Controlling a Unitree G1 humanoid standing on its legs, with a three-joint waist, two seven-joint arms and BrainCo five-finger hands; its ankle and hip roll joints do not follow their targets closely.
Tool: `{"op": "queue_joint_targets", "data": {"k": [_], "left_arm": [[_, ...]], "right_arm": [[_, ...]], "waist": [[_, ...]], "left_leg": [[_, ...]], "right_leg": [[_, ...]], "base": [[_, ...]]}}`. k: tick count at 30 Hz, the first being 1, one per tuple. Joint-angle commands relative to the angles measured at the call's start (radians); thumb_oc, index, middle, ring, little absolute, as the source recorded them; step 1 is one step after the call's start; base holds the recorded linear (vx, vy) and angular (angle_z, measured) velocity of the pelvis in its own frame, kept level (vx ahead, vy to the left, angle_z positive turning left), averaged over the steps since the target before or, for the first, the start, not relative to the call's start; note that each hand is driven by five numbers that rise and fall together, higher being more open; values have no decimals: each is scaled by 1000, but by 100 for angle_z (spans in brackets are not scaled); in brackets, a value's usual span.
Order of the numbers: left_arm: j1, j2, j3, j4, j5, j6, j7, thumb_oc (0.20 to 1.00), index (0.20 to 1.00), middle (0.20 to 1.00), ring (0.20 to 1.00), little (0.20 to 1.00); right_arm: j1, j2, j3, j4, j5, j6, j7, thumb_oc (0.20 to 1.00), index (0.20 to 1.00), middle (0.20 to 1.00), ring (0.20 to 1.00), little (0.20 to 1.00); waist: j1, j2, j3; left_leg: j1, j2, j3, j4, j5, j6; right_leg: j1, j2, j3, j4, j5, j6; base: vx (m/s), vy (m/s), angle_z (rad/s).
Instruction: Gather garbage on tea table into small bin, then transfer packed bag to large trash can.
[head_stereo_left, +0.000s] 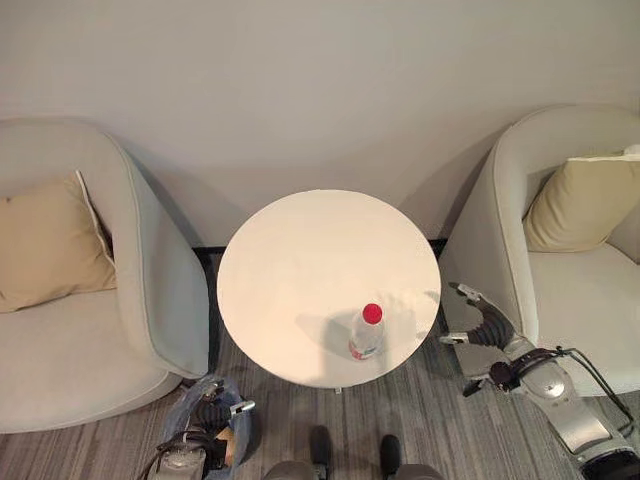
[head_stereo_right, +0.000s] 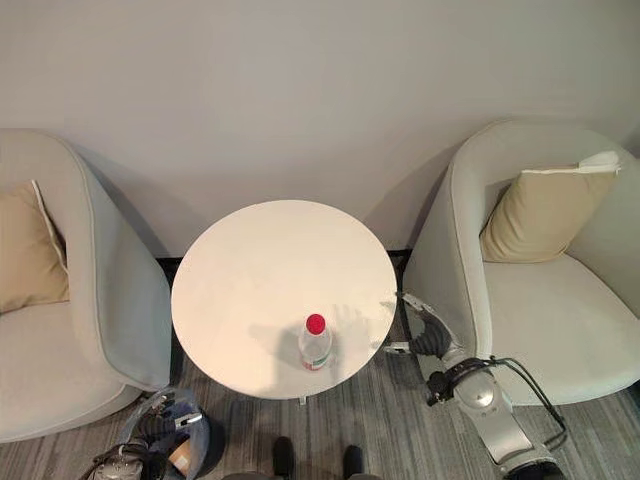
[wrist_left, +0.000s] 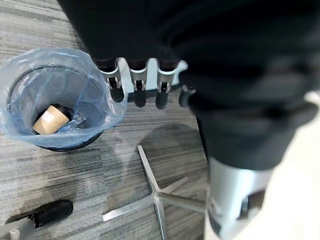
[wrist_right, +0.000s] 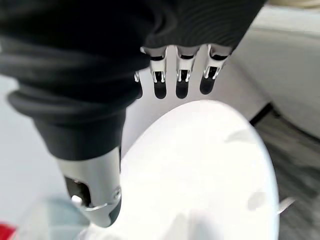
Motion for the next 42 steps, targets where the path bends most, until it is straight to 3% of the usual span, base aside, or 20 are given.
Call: {"op": "queue_joint_targets", "data": {"k": [1,14,26,27,28,32,42], "left_arm": [[-66,18,-25,5,29,-33,-8,1000,1000,1000,1000,1000],[-50,2,-72,-12,19,-34,1,1000,1000,1000,1000,1000],[-39,5,-92,-5,-17,-33,12,1000,1000,1000,1000,1000],[-41,4,-93,-1,-19,-34,15,1000,1000,1000,1000,1000],[-41,5,-94,-1,-22,-35,17,1000,1000,1000,1000,1000],[-39,9,-94,-3,-34,-38,23,1000,1000,1000,1000,1000],[-12,14,-39,14,-17,-18,10,1000,1000,1000,1000,1000]], "right_arm": [[-105,-7,81,5,-38,-52,14,1000,1000,1000,1000,1000],[-221,112,233,148,-60,-32,-15,1000,1000,1000,1000,1000],[-366,217,324,344,-93,14,-66,1000,1000,1000,1000,1000],[-376,226,327,359,-90,16,-73,426,426,426,426,426],[-384,234,328,367,-86,17,-77,200,200,200,200,200],[-393,251,297,365,-31,12,-103,200,200,200,200,200],[-252,129,91,52,87,-37,-89,200,200,200,200,200]], "waist": [[7,-10,7],[36,19,5],[107,51,62],[112,53,65],[115,54,64],[125,56,58],[96,34,17]], "left_leg": [[-19,132,47,128,-88,-109],[4,128,4,89,-73,-110],[-84,116,-60,78,-37,-113],[-87,116,-63,77,-35,-113],[-89,115,-67,74,-33,-113],[-84,114,-72,60,-28,-114],[-39,126,-67,52,-38,-121]], "right_leg": [[-11,-24,-19,100,-195,15],[5,-14,-46,106,-212,5],[-61,-14,-95,102,-203,1],[-63,-15,-97,100,-202,1],[-63,-14,-99,98,-202,1],[-53,-13,-106,85,-200,2],[-9,-9,-109,87,-215,-1]], "base": [[32,-25,16],[29,-16,9],[-30,5,18],[-12,6,14],[6,4,7],[21,11,21],[-8,-18,0]]}}
